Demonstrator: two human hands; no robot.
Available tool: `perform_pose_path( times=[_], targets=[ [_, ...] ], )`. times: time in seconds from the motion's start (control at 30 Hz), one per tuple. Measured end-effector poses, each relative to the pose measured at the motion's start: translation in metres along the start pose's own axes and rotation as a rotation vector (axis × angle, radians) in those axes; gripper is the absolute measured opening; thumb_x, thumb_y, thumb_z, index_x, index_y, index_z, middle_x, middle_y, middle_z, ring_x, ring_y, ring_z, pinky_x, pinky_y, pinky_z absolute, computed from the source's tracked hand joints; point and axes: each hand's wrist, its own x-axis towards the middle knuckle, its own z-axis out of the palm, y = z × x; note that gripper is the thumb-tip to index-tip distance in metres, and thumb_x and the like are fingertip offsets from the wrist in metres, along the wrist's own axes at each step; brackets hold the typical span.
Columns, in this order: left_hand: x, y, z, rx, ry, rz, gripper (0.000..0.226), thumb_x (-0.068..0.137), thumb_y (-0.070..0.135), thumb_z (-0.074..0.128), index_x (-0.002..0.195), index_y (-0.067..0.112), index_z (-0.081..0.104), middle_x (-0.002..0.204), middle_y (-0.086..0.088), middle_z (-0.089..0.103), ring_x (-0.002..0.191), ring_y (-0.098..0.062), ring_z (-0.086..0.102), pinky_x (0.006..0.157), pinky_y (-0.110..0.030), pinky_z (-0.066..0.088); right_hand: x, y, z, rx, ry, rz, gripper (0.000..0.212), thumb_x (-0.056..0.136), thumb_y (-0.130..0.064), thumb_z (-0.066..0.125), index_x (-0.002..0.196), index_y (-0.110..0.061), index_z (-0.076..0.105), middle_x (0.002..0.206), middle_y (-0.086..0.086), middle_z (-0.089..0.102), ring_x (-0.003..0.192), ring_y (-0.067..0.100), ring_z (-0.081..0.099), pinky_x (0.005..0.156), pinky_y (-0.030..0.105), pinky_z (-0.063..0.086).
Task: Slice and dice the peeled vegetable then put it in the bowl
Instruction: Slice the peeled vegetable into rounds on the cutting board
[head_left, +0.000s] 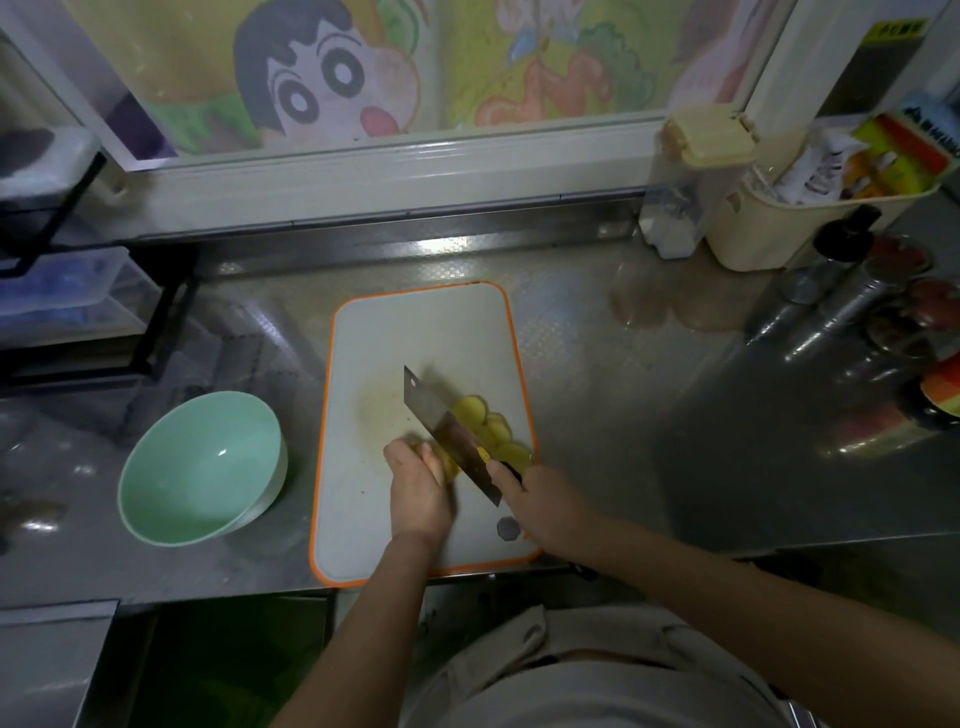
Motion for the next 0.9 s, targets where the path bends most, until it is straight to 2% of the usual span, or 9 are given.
perform_pose_path(
  times=[0.13,0.23,0.3,0.37,0.43,0.53,0.67,0.83,0.9],
  targets=[
    [0.000,0.001,0.000,0.007,0.008,0.001,0.017,0.100,0.022,0.027,0.107,0.007,0.029,0.096,-0.011,0.050,0.083,-0.024,0.050,0.074,-0.032,0.037,-0.008,-0.005,-0.005,-0.048,-0.074,0.043,0.056,0.101,-0.041,0.026,0.110,0.006,0.056,0.069,0.005,0.047,0.058,0.010,0.040,0.052,0.018,0.030],
    [0.000,0.001,0.000,0.005,0.006,-0.009,0.018,0.099,0.022,0.028,0.109,0.007,0.029,0.099,-0.012,0.051,0.086,-0.025,0.052,0.075,-0.032,0.037,-0.008,-0.005,-0.004,-0.083,-0.019,0.093,0.049,0.103,-0.015,0.030,0.149,-0.007,0.016,0.108,0.019,0.051,0.086,0.020,0.051,0.059,0.026,0.032],
    [0.000,0.002,-0.001,0.013,0.008,-0.004,0.018,0.100,0.023,0.028,0.109,0.007,0.029,0.100,-0.012,0.050,0.087,-0.027,0.052,0.076,-0.034,0.040,-0.007,-0.001,-0.002,-0.140,-0.038,0.065,0.050,0.102,-0.013,0.030,0.149,-0.003,0.014,0.116,0.022,0.051,0.091,0.022,0.053,0.064,0.027,0.033],
    [0.000,0.003,-0.001,0.019,0.002,-0.012,0.018,0.100,0.024,0.027,0.110,0.009,0.028,0.101,-0.012,0.050,0.087,-0.026,0.051,0.079,-0.035,0.041,-0.010,-0.002,-0.003,-0.075,-0.078,0.079,0.050,0.102,-0.034,0.028,0.121,0.009,0.047,0.084,0.014,0.055,0.066,0.012,0.047,0.055,0.021,0.034],
    [0.000,0.003,-0.001,0.010,0.002,-0.025,0.017,0.100,0.024,0.027,0.109,0.010,0.028,0.101,-0.012,0.050,0.087,-0.026,0.051,0.080,-0.035,0.041,-0.013,0.000,-0.004,-0.008,-0.059,0.078,0.059,0.100,-0.047,0.024,0.092,0.006,0.050,0.064,0.003,0.044,0.054,0.008,0.037,0.049,0.018,0.033],
    [-0.001,0.003,-0.001,0.005,0.006,-0.031,0.015,0.100,0.025,0.027,0.107,0.011,0.028,0.101,-0.013,0.051,0.087,-0.029,0.052,0.081,-0.038,0.043,-0.013,-0.001,-0.001,-0.092,-0.080,0.100,0.052,0.103,-0.037,0.026,0.122,0.006,0.048,0.081,0.011,0.054,0.064,0.012,0.046,0.055,0.018,0.034],
    [-0.001,0.005,-0.001,-0.014,-0.007,-0.053,0.016,0.100,0.026,0.026,0.108,0.012,0.027,0.102,-0.011,0.051,0.087,-0.026,0.052,0.079,-0.036,0.042,-0.015,-0.001,0.000,-0.060,-0.011,0.155,0.056,0.103,-0.013,0.029,0.151,-0.010,0.001,0.128,0.019,0.047,0.108,0.026,0.054,0.072,0.026,0.034],
    [-0.003,0.009,-0.001,-0.019,-0.019,-0.051,0.013,0.100,0.025,0.027,0.104,0.013,0.026,0.097,-0.011,0.052,0.083,-0.026,0.051,0.076,-0.037,0.043,-0.011,-0.003,-0.001,-0.079,-0.045,0.127,0.060,0.100,-0.002,0.031,0.151,-0.009,0.000,0.124,0.021,0.047,0.088,0.020,0.049,0.068,0.028,0.042],
    [-0.004,0.008,-0.001,-0.001,-0.022,-0.030,0.012,0.100,0.024,0.028,0.102,0.013,0.025,0.096,-0.012,0.052,0.081,-0.026,0.052,0.073,-0.036,0.041,-0.006,-0.005,0.000,-0.033,-0.033,0.129,0.046,0.103,-0.014,0.030,0.145,0.004,0.023,0.102,0.018,0.054,0.073,0.014,0.046,0.061,0.021,0.038]
  ],
)
